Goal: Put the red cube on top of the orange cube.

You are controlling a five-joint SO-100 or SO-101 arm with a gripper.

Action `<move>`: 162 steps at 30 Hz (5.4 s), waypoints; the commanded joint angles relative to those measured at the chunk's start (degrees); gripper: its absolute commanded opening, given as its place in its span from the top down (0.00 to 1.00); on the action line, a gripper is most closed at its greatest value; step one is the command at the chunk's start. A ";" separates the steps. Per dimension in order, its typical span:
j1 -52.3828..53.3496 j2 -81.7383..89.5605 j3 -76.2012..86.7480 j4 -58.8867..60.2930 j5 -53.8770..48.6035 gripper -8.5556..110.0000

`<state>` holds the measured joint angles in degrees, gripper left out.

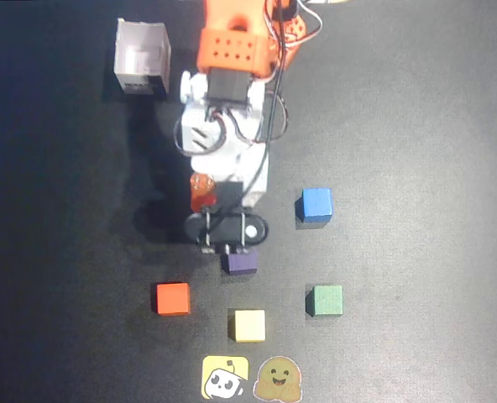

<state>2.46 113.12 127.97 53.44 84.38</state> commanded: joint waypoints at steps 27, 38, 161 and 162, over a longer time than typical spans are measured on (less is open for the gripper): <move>8.96 -21.88 -27.60 -2.11 0.18 0.91; 8.61 -26.10 -32.78 -1.67 -10.99 0.91; 7.12 -23.38 -37.97 5.80 -5.27 0.74; 7.12 -21.09 -36.39 5.89 -5.36 0.74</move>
<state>9.67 84.02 90.53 58.36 79.72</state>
